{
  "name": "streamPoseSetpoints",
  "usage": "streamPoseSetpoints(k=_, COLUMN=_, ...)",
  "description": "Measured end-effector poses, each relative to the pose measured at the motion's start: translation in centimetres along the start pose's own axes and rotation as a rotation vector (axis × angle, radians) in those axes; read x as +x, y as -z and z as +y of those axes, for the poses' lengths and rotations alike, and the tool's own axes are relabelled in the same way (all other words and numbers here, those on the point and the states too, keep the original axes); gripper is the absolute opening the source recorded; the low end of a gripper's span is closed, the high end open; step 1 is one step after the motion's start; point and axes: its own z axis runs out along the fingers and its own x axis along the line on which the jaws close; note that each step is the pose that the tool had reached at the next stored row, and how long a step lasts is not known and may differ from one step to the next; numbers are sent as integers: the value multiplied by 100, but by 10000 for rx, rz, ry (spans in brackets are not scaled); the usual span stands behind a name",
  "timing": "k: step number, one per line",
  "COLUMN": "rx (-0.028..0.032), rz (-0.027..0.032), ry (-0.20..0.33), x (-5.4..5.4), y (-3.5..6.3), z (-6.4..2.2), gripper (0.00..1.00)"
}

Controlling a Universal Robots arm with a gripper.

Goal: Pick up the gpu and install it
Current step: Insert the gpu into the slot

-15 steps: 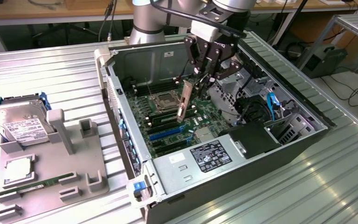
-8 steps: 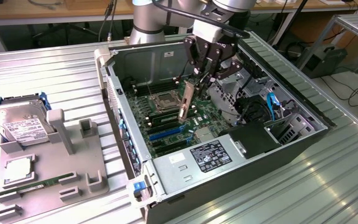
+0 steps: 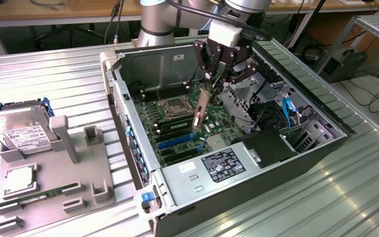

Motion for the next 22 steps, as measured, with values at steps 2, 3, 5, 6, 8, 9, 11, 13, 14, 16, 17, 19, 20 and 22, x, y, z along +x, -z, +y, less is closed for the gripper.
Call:
streamPoseSetpoints(k=2, rx=-2, rz=4, ry=165, x=0, y=0, z=0, gripper=26)
streamPoseSetpoints(k=3, rx=-3, rz=6, ry=239, x=0, y=0, z=0, gripper=26)
streamPoseSetpoints(k=5, rx=-5, rz=10, ry=382, x=0, y=0, z=0, gripper=26)
streamPoseSetpoints(k=6, rx=-6, rz=13, ry=474, x=0, y=0, z=0, gripper=26)
streamPoseSetpoints(k=8, rx=-9, rz=17, ry=641, x=0, y=0, z=0, gripper=26)
streamPoseSetpoints(k=9, rx=-10, rz=19, ry=721, x=0, y=0, z=0, gripper=26)
streamPoseSetpoints(k=11, rx=-13, rz=25, ry=950, x=0, y=0, z=0, gripper=26)
streamPoseSetpoints(k=13, rx=-15, rz=30, ry=1129, x=0, y=0, z=0, gripper=26)
streamPoseSetpoints(k=14, rx=-15, rz=30, ry=1130, x=0, y=-1, z=0, gripper=26)
streamPoseSetpoints(k=16, rx=-15, rz=29, ry=1053, x=0, y=-2, z=0, gripper=26)
streamPoseSetpoints(k=17, rx=-13, rz=25, ry=902, x=-1, y=-4, z=0, gripper=26)
streamPoseSetpoints(k=19, rx=-8, rz=15, ry=570, x=-1, y=-9, z=1, gripper=26)
streamPoseSetpoints(k=20, rx=-6, rz=11, ry=393, x=-1, y=-11, z=0, gripper=26)
streamPoseSetpoints(k=22, rx=0, rz=0, ry=13, x=0, y=-16, z=0, gripper=26)
